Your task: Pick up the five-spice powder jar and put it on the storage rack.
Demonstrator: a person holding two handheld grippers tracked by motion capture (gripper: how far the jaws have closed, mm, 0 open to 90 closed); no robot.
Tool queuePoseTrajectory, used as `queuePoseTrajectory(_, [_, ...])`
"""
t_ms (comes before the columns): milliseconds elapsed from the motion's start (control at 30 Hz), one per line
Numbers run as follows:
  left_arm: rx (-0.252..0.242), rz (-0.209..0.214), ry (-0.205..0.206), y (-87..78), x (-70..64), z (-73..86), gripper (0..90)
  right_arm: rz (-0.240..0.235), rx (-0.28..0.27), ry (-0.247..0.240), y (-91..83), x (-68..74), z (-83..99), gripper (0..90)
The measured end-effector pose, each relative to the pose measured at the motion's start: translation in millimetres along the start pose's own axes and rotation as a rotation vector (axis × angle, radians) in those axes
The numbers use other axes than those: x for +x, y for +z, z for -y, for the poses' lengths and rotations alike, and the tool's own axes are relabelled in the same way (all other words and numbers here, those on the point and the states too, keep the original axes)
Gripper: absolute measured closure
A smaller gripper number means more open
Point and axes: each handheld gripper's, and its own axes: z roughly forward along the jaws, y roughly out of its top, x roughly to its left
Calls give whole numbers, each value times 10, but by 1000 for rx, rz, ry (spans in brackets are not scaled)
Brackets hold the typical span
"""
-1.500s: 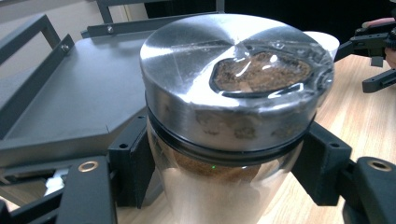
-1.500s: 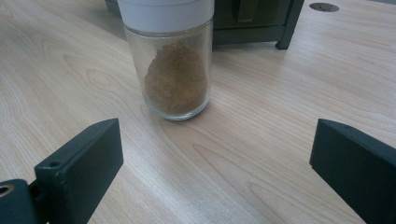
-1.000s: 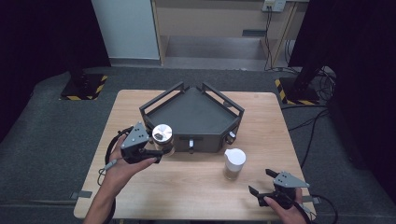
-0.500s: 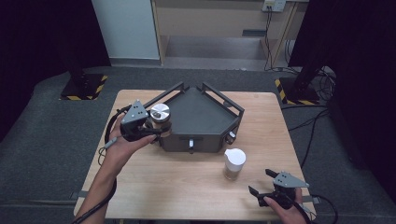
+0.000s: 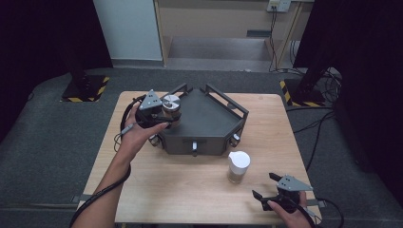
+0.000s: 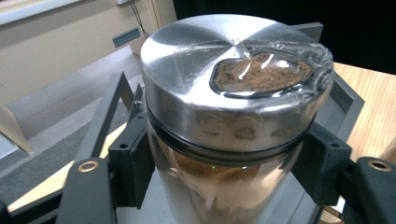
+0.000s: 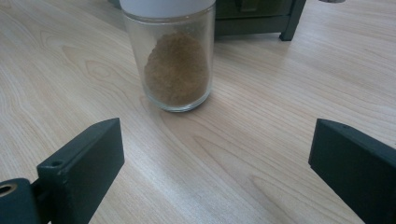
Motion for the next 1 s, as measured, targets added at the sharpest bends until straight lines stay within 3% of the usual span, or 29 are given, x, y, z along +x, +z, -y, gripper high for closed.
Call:
queuePoseTrajectory(467, [15, 6, -60, 215, 75, 222, 303, 8, 4, 8, -14, -20, 20, 39])
queuePoseTrajectory(533, [0, 14, -80, 232, 104, 275, 303, 10, 4, 8, -18, -27, 25, 39])
queuePoseTrajectory(867, [2, 47, -102, 234, 216, 293, 301, 15, 3, 14, -38, -42, 33, 39])
queuePoseTrajectory(1000, [13, 45, -92, 235, 211, 262, 301, 16, -3, 15, -47, -44, 32, 39])
